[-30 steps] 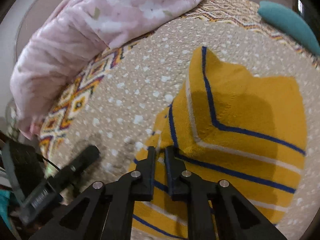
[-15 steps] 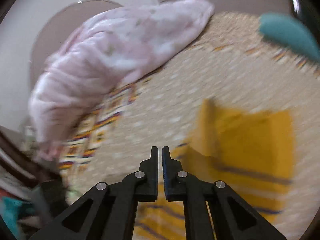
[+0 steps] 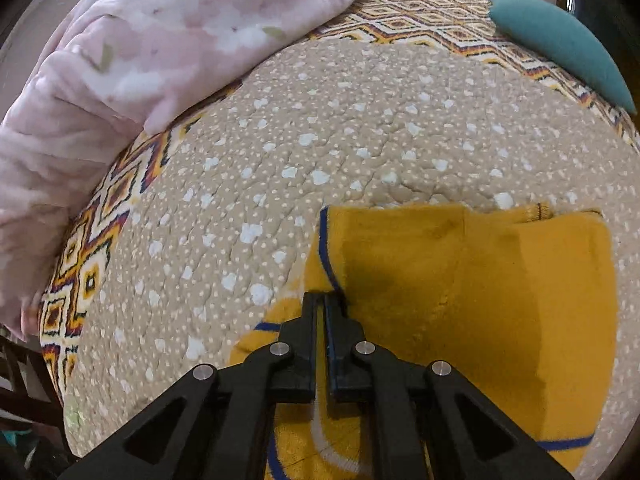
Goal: Fold small clothes
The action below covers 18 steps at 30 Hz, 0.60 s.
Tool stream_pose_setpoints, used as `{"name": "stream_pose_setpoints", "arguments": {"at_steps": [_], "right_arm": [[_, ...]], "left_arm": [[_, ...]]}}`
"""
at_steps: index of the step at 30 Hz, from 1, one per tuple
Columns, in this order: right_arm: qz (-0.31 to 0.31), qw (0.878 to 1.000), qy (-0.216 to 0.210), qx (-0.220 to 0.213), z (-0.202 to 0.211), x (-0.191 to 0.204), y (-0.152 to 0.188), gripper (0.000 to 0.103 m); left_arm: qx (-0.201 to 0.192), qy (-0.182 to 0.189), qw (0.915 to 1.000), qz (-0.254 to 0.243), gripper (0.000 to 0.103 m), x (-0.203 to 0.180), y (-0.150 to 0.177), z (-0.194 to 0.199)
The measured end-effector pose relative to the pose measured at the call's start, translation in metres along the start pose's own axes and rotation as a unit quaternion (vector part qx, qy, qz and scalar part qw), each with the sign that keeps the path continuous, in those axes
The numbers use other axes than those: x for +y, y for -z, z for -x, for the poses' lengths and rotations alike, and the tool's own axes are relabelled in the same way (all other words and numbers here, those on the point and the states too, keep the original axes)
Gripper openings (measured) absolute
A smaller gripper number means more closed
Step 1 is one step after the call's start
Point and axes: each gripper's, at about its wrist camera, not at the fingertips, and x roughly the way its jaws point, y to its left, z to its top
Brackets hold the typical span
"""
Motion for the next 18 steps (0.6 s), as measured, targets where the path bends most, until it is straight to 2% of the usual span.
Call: {"name": "stream_pose_setpoints", "arguments": {"at_steps": [2,4,5,6,8,10,12,14,18], "right_arm": [[0.000,1.000,-0.013,-0.001,0.010,-0.003,-0.006,0.006],[-0.008,0.999,-0.039,-0.035,0.034,-0.009,-0.005,0.013],[-0.022,0.996,-0.058,-0.066,0.056,-0.016,-0.003,0.026],[-0.033,0.993,-0.069,-0.087,0.073,-0.023,0.001,0.044],[-0.059,0.986,-0.079,-0.132,0.116,-0.045,0.019,0.055],[-0.077,0.982,-0.080,-0.152,0.145,-0.071,0.045,0.055],[-0.096,0.980,-0.079,-0.154,0.163,-0.102,0.081,0.055],[-0.115,0.979,-0.065,-0.153,0.170,-0.131,0.117,0.056],[-0.142,0.977,-0.041,-0.151,0.164,-0.178,0.162,0.056]], "left_arm": [[0.000,0.002,1.0000,-0.005,0.058,0.002,-0.001,0.000],[-0.002,0.007,1.0000,-0.006,0.059,0.003,-0.001,0.001],[-0.006,0.012,0.9999,-0.002,0.059,0.004,0.000,0.002],[-0.008,0.015,0.9999,0.000,0.059,0.005,0.000,0.004],[-0.016,0.018,0.9997,0.006,0.059,0.006,0.000,0.010],[-0.025,0.010,0.9996,0.007,0.059,0.007,-0.001,0.016],[-0.030,-0.002,0.9995,0.012,0.059,0.006,-0.004,0.025],[-0.044,-0.007,0.9990,0.012,0.061,0.002,-0.009,0.036],[-0.057,-0.025,0.9979,-0.021,0.072,-0.017,-0.023,0.045]]}}
